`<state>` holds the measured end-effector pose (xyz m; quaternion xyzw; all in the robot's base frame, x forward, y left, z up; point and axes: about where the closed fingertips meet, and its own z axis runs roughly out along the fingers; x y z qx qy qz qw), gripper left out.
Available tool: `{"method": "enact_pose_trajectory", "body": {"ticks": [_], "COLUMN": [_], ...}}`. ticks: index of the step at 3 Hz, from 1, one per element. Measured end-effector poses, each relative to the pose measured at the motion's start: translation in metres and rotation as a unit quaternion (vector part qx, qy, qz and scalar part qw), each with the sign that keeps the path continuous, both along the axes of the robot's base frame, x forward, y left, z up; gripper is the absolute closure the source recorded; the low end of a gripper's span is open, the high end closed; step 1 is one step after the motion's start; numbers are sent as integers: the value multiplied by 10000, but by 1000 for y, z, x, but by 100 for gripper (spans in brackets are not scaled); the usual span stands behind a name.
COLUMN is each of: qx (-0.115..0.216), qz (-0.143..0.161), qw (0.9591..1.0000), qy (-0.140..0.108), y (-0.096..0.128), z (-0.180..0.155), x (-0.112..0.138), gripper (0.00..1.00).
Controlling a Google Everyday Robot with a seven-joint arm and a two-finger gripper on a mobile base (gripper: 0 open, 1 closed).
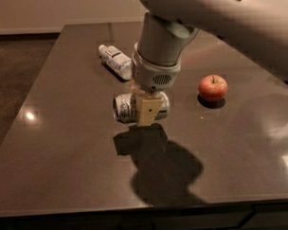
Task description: Place 7up can upright
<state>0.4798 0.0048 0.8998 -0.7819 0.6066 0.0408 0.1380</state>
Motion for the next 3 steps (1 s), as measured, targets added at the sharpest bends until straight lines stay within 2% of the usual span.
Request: {"method": "enact_pose_trajectory", "body": {"ticks": [1, 2, 3], "qx": [701, 2046, 2935], "qz": [-325, -727, -1012], "qw": [9970, 9756, 9497], "qy": [49, 317, 411], "y": [-6, -1, 5], "z": [15, 25, 34], "x": [19, 22, 21], "gripper": [100, 100, 100]}}
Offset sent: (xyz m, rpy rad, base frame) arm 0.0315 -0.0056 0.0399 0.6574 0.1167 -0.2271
